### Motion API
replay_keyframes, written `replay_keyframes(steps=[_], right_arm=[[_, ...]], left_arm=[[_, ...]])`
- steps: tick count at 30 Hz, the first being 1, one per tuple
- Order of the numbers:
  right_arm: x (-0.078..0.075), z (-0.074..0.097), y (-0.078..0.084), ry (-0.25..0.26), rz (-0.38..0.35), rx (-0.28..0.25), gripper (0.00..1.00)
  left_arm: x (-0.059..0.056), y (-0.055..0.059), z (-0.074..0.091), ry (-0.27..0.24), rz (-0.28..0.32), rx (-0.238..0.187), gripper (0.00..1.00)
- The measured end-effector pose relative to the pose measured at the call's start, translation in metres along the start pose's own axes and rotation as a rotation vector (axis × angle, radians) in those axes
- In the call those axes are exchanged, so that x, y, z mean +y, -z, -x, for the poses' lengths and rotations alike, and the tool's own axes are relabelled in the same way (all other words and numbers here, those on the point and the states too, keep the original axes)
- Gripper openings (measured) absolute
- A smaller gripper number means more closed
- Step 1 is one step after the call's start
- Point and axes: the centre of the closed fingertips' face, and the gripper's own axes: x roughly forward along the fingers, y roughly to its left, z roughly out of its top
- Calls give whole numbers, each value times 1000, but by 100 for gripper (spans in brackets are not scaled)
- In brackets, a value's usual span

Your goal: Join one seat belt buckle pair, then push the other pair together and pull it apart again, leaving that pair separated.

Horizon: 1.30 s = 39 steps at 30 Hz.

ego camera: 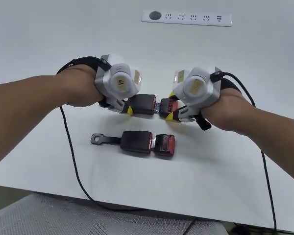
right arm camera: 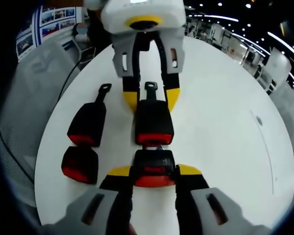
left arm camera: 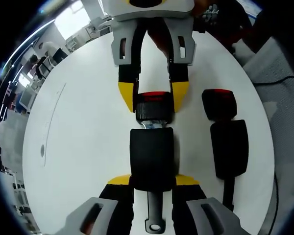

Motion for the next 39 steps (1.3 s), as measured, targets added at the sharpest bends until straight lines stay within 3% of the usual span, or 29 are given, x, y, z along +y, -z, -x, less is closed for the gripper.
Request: replay_keyframes(steps=[5,24,27,29,33,35,39], right_arm=[[-1,0,0,-3,5,0,32],[0,5,8,3,1,4,33],[-1,10,14,5,-15,-2,34],[0,12,13,-6,-31,-34,34],[1,14,15,-11,-18,-27,35],[1,17,19,-5,-12,-16,35],[1,31,44,7,-22,29,35]], left_arm=[[1,1,0,-4,19,-14,30],[0,1,1,-12,35,-5,30],[0,2,2,-17,50,-2,31],[0,2,2,-15,52,-10,31],[0,1,2,-13,48,-7,31],[1,2,2,-11,43,-2,31],[0,1,2,-9,33,11,31]])
